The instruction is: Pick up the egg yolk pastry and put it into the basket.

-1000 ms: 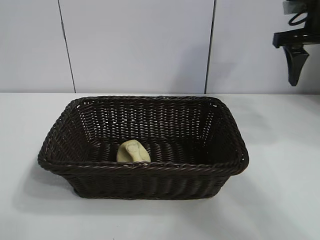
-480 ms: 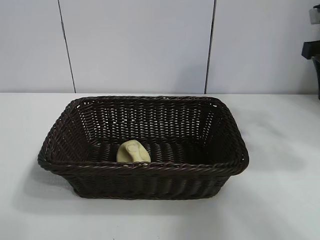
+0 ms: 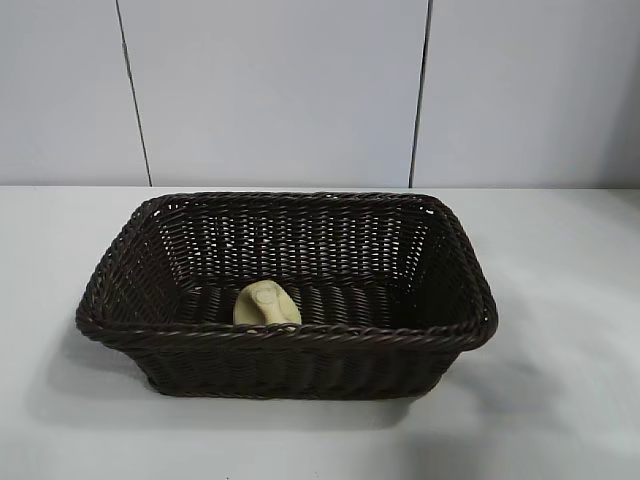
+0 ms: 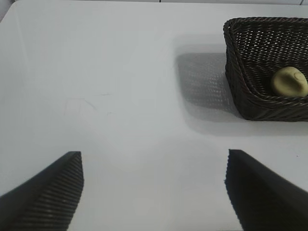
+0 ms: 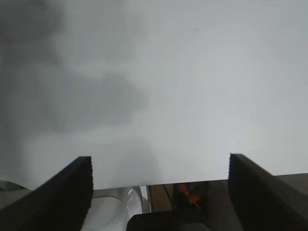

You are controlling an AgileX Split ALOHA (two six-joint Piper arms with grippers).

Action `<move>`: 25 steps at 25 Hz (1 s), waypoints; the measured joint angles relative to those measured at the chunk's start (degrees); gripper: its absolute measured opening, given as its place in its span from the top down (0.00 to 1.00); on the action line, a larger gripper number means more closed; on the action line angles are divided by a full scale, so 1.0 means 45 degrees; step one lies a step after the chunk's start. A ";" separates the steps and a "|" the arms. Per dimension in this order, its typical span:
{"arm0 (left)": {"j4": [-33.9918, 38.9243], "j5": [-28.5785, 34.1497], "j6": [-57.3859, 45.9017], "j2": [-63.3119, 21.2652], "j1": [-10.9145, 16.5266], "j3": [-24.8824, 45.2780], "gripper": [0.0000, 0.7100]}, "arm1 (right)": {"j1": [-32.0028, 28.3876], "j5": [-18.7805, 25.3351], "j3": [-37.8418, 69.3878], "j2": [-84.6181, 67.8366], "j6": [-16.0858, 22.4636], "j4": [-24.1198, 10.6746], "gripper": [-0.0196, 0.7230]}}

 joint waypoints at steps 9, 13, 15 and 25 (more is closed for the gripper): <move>0.0000 -0.0012 0.0000 0.0000 0.0000 0.0000 0.18 | 0.0000 -0.1534 0.3240 -0.6233 -0.0024 0.0228 0.22; 0.0000 -0.0012 0.0000 0.0000 0.0000 0.0000 0.18 | 0.0000 -0.1313 0.3741 -0.8394 -0.0034 0.0228 0.22; 0.0000 -0.0012 0.0000 0.0000 0.0000 0.0000 0.18 | 0.0000 -0.1310 0.3755 -0.9292 -0.0034 0.0241 0.22; 0.0000 -0.0012 0.0000 0.0000 0.0000 0.0000 0.18 | 0.0000 -0.1075 0.3755 -1.3081 -0.0034 0.0263 0.22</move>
